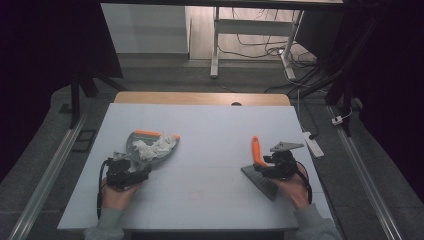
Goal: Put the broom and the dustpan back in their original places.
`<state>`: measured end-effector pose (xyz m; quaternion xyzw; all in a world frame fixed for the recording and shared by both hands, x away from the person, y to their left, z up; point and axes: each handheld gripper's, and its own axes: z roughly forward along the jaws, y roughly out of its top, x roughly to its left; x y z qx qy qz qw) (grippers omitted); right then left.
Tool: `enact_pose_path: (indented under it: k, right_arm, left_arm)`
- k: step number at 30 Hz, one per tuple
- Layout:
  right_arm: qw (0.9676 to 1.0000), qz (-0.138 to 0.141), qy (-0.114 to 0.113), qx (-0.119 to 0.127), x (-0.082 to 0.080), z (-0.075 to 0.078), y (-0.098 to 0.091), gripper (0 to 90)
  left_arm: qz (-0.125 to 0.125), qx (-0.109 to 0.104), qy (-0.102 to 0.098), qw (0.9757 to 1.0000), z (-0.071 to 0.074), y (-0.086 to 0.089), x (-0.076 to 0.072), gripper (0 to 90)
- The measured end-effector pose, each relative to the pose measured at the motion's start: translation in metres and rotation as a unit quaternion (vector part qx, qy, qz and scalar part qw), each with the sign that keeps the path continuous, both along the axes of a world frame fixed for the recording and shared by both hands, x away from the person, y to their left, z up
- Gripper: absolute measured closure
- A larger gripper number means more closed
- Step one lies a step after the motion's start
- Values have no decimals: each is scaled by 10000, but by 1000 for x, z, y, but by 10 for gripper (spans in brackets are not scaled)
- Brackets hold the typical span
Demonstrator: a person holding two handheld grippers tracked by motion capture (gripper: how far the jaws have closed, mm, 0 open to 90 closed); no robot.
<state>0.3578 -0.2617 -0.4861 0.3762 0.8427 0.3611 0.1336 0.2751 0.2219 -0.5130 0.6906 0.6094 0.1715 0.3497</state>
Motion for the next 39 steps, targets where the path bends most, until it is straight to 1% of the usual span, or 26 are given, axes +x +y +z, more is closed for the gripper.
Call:
enact_pose_path:
  k: [1, 2, 4, 6, 7, 9, 13, 16, 19, 21, 22, 24, 25, 27, 34, 37, 39]
  right_arm:
    - [10000, 69, -39, 11, -2, 0, 0, 424]
    - [9999, 120, -85, 9, -4, 0, 1, 424]
    - [9997, 214, -135, 2, -7, 0, 3, 424]
    - [9994, 291, -187, -3, -10, -1, 4, 424]
    - [9993, 327, -181, 5, -11, -2, 4, 424]
    - [9991, 372, -178, 4, -13, -2, 5, 424]
    - [9990, 412, -166, -2, -18, -4, 5, 426]
    - [9990, 429, -152, -1, -21, -5, 4, 429]
    - [9989, 444, -115, 28, -24, -5, 2, 431]
    - [9989, 454, -109, 20, -27, -5, 0, 432]
    - [9990, 445, -89, 38, -29, -5, -1, 432]
    - [9990, 436, -88, 35, -31, -5, -3, 432]
    - [9990, 438, -98, 41, -33, -5, -5, 432]
    - [9989, 441, -92, 89, -37, -5, -8, 433]
    - [9990, 417, -115, 111, -50, -8, -19, 435]
    - [9990, 415, -127, 132, -52, -8, -22, 435]
    - [9989, 427, -138, 139, -52, -8, -24, 435]
  left_arm:
    - [-61, 51, -29, 10000, 2, 1, -2, 200]
    - [-139, 35, -84, 9999, 3, 3, -4, 201]
    - [-340, -78, -198, 9992, 7, 8, -7, 219]
    - [-463, -141, -307, 9984, 10, 13, -9, 228]
    - [-553, -163, -342, 9977, 12, 15, -10, 235]
    - [-640, -126, -368, 9972, 13, 19, -12, 237]
    - [-891, -182, -293, 9954, 13, 25, -16, 241]
    - [-1131, -126, -229, 9932, 11, 26, -19, 249]
    - [-1349, -101, -181, 9906, 11, 26, -22, 259]
    - [-1506, -87, -168, 9884, 10, 25, -23, 262]
    - [-1566, -44, -192, 9875, 9, 25, -24, 268]
    - [-1669, -8, -171, 9858, 8, 25, -25, 269]
    - [-1715, -4, -175, 9850, 7, 25, -26, 269]
    - [-1757, 21, -172, 9843, 6, 25, -29, 269]
    - [-1831, 39, -194, 9829, 6, 22, -34, 268]
    - [-1863, 43, -189, 9823, 6, 22, -35, 268]
    - [-1859, 45, -190, 9824, 6, 21, -34, 268]
